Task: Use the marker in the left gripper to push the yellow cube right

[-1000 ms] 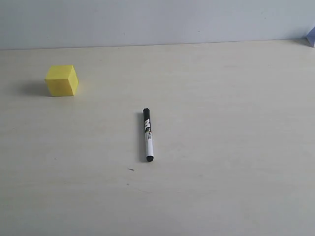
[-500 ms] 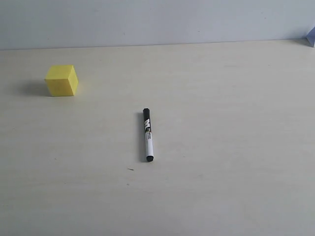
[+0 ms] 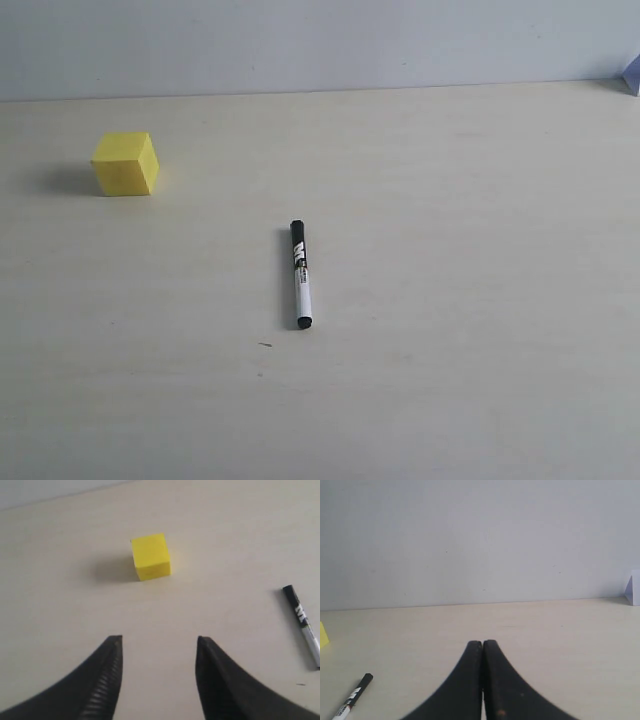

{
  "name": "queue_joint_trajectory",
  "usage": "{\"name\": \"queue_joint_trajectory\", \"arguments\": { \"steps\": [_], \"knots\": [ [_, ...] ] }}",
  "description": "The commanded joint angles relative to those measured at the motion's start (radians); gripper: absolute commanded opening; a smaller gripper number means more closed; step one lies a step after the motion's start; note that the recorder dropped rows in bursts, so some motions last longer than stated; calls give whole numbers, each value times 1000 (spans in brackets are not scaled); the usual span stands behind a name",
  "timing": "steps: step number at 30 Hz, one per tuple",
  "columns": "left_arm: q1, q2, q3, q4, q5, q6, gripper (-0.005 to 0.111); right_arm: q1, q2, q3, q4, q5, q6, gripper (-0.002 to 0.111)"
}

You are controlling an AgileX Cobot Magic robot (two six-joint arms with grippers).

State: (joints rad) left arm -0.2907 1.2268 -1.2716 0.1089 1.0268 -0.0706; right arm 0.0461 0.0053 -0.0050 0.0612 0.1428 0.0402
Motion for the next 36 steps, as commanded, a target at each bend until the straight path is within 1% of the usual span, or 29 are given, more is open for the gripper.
{"name": "queue_joint_trajectory", "arguments": {
  "steps": [1, 5, 8, 11, 14, 17, 19, 25, 32, 36],
  "knots": [
    [0, 72, -11, -27, 33, -163, 45, 1, -5, 5, 0, -8, -2, 0],
    [0, 160, -11, -74, 84, -294, 46, 1, -5, 5, 0, -8, -2, 0],
    [-18, 231, -11, -144, 123, -327, 46, 1, -5, 5, 0, -8, -2, 0],
    [-75, 309, -11, -193, 100, -327, 46, 1, -5, 5, 0, -8, -2, 0],
    [-146, 380, -11, -200, 35, -340, 46, 1, -5, 5, 0, -8, -2, 0],
    [-199, 457, -28, -200, -10, -363, 46, 1, -5, 5, 0, -8, -2, 0],
    [-228, 522, -61, -200, 1, -372, 46, 1, -5, 5, 0, -8, -2, 0],
    [-320, 695, -211, -198, 17, -405, 46, 1, -5, 5, 0, -8, -2, 0],
    [-384, 867, -393, -193, 117, -433, 46, 1, -5, 5, 0, -8, -2, 0],
    [-409, 937, -474, -193, 143, -461, 46, 1, -5, 5, 0, -8, -2, 0]
  ]
}}
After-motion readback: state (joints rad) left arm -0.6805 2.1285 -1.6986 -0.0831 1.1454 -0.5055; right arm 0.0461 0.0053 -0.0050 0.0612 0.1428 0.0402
